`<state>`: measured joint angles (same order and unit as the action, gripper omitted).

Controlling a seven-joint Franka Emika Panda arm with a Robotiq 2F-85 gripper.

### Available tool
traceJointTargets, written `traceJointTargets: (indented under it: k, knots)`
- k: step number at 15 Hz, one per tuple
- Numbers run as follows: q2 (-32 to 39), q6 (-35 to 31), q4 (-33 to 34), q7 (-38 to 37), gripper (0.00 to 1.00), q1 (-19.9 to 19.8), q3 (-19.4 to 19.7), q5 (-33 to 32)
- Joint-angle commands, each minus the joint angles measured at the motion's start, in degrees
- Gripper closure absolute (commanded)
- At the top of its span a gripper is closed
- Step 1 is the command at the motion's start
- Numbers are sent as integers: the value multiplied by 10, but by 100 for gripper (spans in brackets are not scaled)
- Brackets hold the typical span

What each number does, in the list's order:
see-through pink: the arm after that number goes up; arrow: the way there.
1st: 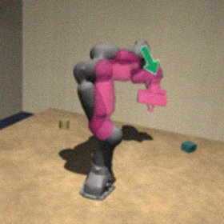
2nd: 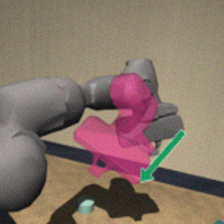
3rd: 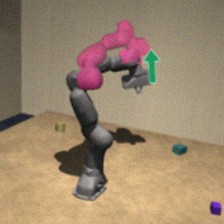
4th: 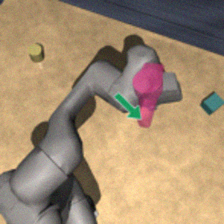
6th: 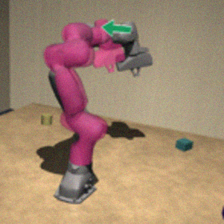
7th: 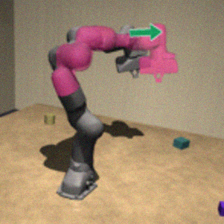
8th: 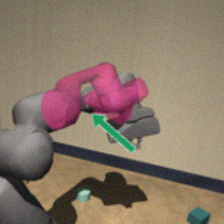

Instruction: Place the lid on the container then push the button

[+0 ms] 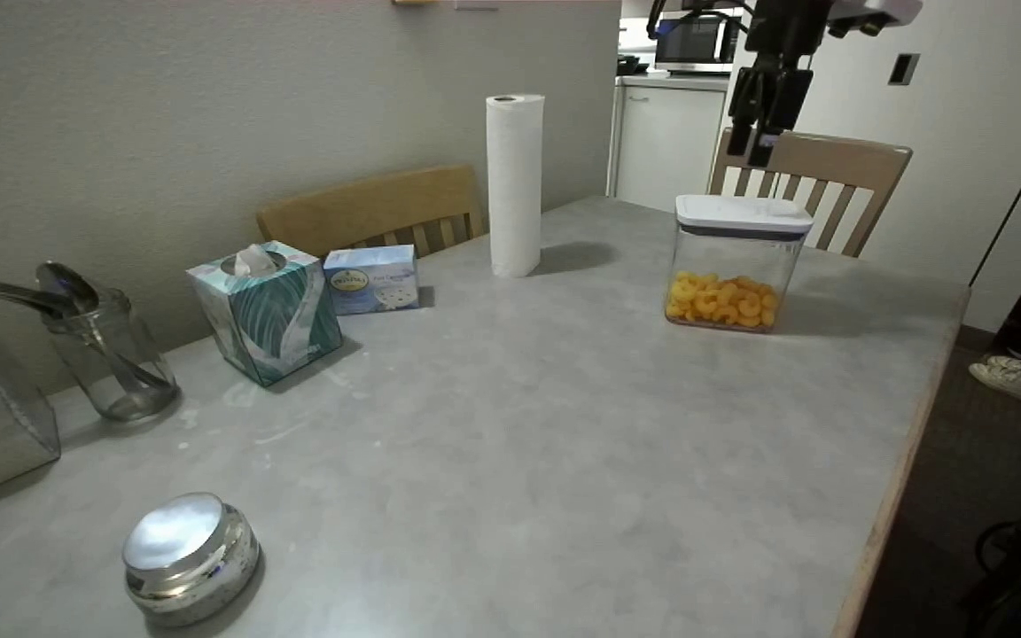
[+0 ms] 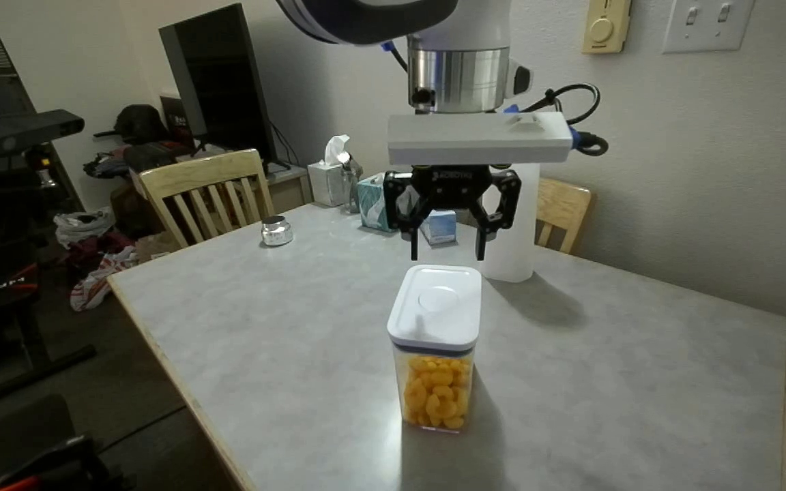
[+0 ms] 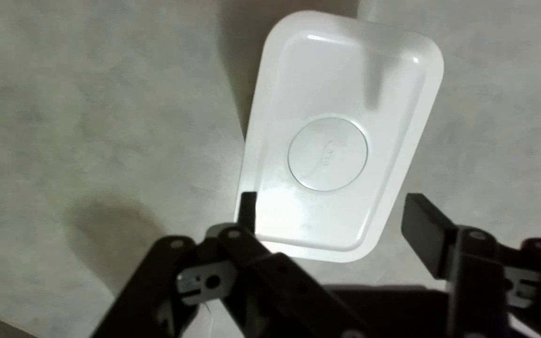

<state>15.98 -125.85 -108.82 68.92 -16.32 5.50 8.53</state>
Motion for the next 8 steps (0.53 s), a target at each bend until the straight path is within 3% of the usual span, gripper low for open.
traceJointTargets:
  k: [1, 8]
  knots:
    - [-10, -2, -19, 34, 0, -6, -3, 20]
    - [-20, -5, -44, 52, 0, -2, -2, 22]
